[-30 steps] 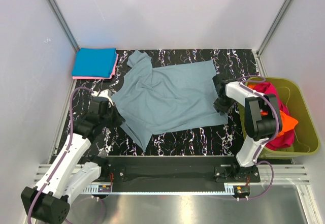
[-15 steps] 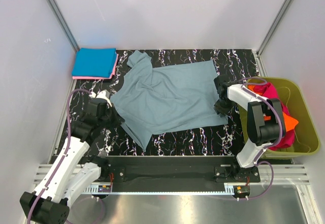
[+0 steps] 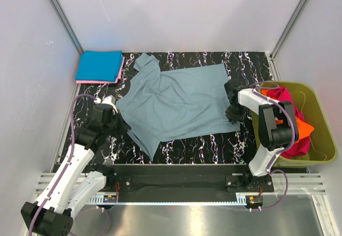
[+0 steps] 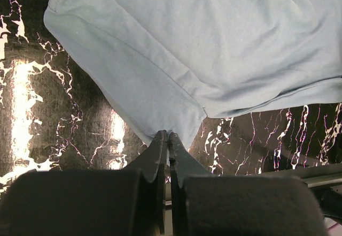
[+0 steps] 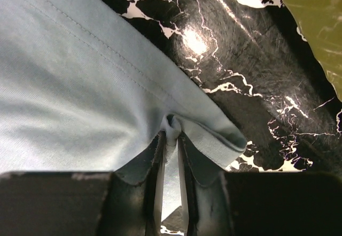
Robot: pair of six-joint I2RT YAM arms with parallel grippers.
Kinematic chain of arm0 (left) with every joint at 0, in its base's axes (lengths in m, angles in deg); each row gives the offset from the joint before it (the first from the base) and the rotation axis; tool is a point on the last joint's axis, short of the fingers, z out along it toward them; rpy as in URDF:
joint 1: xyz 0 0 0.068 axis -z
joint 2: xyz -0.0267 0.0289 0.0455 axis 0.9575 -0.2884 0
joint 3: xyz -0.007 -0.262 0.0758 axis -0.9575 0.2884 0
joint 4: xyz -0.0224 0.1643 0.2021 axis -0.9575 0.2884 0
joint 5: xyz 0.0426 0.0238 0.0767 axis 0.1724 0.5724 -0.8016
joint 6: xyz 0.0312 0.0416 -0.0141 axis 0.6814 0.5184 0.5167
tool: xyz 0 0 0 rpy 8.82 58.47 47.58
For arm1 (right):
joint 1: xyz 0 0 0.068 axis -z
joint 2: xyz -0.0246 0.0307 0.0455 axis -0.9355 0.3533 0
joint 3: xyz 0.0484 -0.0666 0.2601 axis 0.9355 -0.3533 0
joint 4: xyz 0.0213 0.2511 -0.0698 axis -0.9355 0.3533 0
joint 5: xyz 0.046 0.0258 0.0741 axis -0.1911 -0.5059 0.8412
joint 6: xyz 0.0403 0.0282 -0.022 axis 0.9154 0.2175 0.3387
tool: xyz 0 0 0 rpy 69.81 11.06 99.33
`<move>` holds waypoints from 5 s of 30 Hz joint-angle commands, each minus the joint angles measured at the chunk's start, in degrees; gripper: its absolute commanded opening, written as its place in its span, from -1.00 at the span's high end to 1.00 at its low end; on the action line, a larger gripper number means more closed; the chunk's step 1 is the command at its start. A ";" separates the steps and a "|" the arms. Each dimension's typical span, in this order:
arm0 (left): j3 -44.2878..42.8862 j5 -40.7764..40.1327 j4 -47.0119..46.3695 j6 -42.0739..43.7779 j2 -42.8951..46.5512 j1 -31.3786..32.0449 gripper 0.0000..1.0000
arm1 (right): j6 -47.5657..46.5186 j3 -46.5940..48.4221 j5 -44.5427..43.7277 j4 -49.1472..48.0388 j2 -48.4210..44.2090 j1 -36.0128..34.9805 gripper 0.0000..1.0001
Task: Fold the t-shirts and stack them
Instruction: Flatten the tshirt out
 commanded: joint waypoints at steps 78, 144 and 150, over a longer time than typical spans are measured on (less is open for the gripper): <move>-43.11 -13.54 -39.43 32.20 -21.25 -3.36 1.00 | -23.75 16.90 19.17 -29.98 -30.81 1.28 1.00; -56.42 -11.26 -45.42 24.04 -12.92 -7.76 1.00 | -23.15 32.97 22.68 -32.53 -21.36 15.60 1.00; -62.17 -6.86 -47.87 22.28 -6.70 -7.68 1.00 | -24.90 32.26 23.38 -34.56 -34.71 15.51 1.00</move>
